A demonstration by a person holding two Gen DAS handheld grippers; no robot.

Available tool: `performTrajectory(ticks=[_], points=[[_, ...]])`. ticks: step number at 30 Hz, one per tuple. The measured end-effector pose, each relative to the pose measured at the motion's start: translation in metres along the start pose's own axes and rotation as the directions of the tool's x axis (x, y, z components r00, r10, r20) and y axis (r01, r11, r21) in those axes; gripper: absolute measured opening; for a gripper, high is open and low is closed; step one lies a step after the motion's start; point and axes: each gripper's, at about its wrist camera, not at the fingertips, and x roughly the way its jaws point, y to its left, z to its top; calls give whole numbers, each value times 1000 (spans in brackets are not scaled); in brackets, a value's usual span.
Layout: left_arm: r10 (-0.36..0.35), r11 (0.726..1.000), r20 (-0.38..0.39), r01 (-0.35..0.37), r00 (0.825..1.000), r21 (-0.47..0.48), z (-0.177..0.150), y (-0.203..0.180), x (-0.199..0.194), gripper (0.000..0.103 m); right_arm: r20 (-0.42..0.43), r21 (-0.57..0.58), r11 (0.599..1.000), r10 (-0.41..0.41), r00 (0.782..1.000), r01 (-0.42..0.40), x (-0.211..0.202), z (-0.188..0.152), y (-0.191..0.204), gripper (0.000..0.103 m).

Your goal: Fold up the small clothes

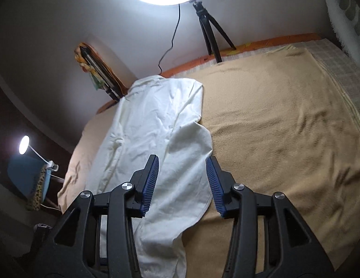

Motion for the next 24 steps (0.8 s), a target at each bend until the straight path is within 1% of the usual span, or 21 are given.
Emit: performTrajectory(ticks=[2, 4, 6, 7, 8, 10, 11, 13, 14, 17, 20, 21, 22, 24], points=[[-5, 1000, 5, 5, 1000, 16, 2, -9, 3, 30, 51, 5, 999, 34, 998, -34, -35, -9, 5, 45], [-2, 999, 7, 2, 1000, 39, 3, -21, 9, 34, 103, 4, 999, 42, 994, -43, -67, -19, 8, 46], [10, 998, 1, -10, 1000, 60, 5, -33, 18, 43, 149, 19, 999, 38, 988, -41, -95, -33, 8, 50], [18, 997, -6, -18, 1000, 69, 7, -39, 24, 50, 169, 24, 999, 41, 985, -45, -107, -42, 7, 50], [26, 997, -16, -24, 1000, 78, 9, -48, 32, 54, 188, 32, 999, 34, 982, -40, -117, -51, 7, 50], [42, 994, -32, -39, 999, 102, 12, -61, 45, 55, 217, 55, 998, 24, 976, -37, -130, -62, 1, 50], [57, 992, -39, -52, 998, 113, 13, -66, 52, 58, 230, 71, 997, 22, 973, -40, -135, -68, -3, 50], [76, 991, -52, -69, 996, 112, 16, -72, 64, 62, 245, 105, 993, 18, 969, -45, -140, -74, -11, 50], [83, 991, -57, -77, 995, 107, 16, -75, 69, 63, 248, 116, 992, 15, 969, -46, -142, -75, -14, 50], [136, 983, -59, -127, 989, 131, 14, -82, 82, 62, 259, 148, 987, 15, 966, -55, -146, -76, -22, 50], [183, 966, -39, -173, 982, 192, 8, -84, 86, 57, 261, 166, 984, 21, 965, -67, -144, -74, -27, 50], [199, 959, -32, -188, 979, 212, 7, -85, 86, 55, 256, 168, 984, 20, 967, -65, -142, -73, -27, 50], [208, 954, -23, -198, 978, 224, 6, -84, 87, 49, 250, 169, 984, 18, 968, -62, -140, -73, -27, 50], [205, 955, -10, -198, 979, 221, 6, -79, 86, 37, 238, 173, 983, 18, 971, -60, -135, -73, -28, 50]])
